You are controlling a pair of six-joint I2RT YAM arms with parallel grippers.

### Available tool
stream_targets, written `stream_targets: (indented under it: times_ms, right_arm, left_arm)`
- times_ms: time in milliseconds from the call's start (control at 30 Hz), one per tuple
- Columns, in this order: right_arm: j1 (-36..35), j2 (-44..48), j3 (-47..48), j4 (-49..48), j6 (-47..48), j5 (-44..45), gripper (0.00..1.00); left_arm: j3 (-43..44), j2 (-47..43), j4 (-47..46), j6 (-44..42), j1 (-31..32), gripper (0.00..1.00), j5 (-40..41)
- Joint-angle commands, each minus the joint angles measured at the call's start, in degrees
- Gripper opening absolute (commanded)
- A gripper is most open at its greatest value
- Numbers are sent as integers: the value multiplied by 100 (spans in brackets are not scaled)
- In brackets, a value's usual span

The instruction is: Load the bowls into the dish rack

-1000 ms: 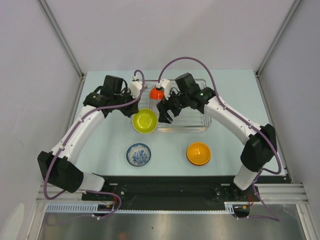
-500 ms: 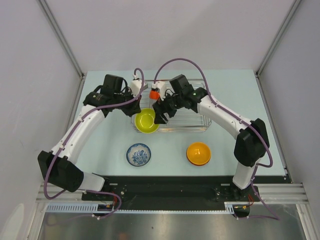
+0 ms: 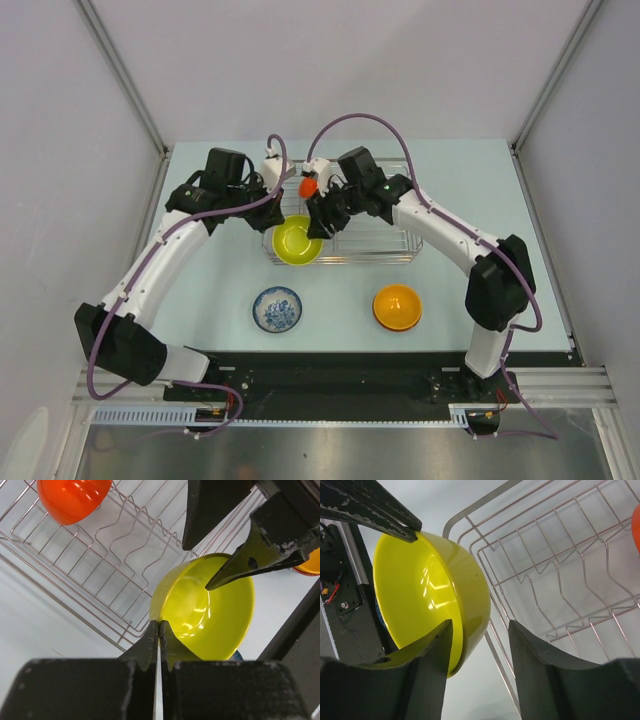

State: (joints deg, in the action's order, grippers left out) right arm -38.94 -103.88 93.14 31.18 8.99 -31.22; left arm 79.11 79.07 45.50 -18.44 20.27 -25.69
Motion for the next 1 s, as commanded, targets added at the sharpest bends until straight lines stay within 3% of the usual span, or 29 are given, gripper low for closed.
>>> stream_targets:
  times_ms: [0, 333, 567, 667, 700, 800, 900, 967]
  right_arm:
    - [-17, -63, 195, -261, -100, 81, 51]
    - [-35, -124, 187, -305, -117, 248, 20]
    - [-35, -115, 134, -332, -117, 336, 8]
    - [-44, -107, 99, -341, -117, 362, 0]
    - [-44, -115, 90, -341, -117, 397, 0]
    - [-44, -124, 81, -358, -108, 433, 0]
    - [-52, -133, 99, -349, -91, 503, 0]
    - [-44, -133, 90, -349, -73, 582, 0]
  left_arm:
    - [78, -234, -217, 130, 38, 0, -190]
    - [34, -251, -217, 103, 38, 0, -190]
    - [25, -243, -182, 95, 38, 2, -217]
    - [43, -251, -181, 103, 38, 25, -226]
    - [43, -269, -190, 103, 29, 44, -226]
    - [78, -330, -217, 121, 29, 73, -226]
    - [113, -427, -260, 121, 38, 86, -138]
    - [174, -489, -278, 103, 29, 89, -24]
